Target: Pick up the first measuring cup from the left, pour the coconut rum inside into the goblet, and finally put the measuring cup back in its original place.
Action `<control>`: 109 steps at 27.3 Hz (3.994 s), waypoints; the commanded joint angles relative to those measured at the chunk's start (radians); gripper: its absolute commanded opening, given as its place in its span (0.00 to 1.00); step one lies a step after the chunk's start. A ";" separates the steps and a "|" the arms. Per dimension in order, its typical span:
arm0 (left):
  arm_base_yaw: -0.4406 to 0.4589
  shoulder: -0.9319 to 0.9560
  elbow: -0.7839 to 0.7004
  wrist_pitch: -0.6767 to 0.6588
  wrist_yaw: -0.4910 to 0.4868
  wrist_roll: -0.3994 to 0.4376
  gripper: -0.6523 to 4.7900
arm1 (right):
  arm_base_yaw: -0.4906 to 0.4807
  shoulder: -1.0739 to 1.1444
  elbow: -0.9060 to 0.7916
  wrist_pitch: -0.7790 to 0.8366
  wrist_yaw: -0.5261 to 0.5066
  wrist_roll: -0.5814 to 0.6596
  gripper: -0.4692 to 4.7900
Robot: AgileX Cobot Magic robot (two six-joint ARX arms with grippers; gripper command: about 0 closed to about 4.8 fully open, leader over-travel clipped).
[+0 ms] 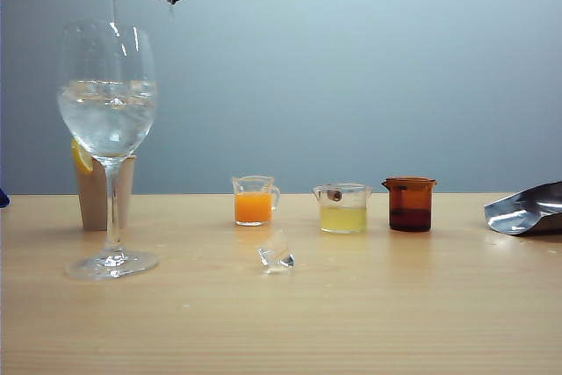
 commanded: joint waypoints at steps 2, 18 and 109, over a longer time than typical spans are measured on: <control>0.000 -0.002 0.005 0.002 0.004 0.002 0.11 | 0.002 -0.005 0.005 0.027 0.000 -0.018 0.10; 0.000 -0.002 0.005 -0.002 0.004 0.005 0.11 | 0.017 -0.005 0.005 0.029 0.008 -0.033 0.10; 0.000 -0.002 0.005 0.191 0.114 0.099 0.11 | -0.195 0.437 -0.077 0.698 -0.318 1.307 0.11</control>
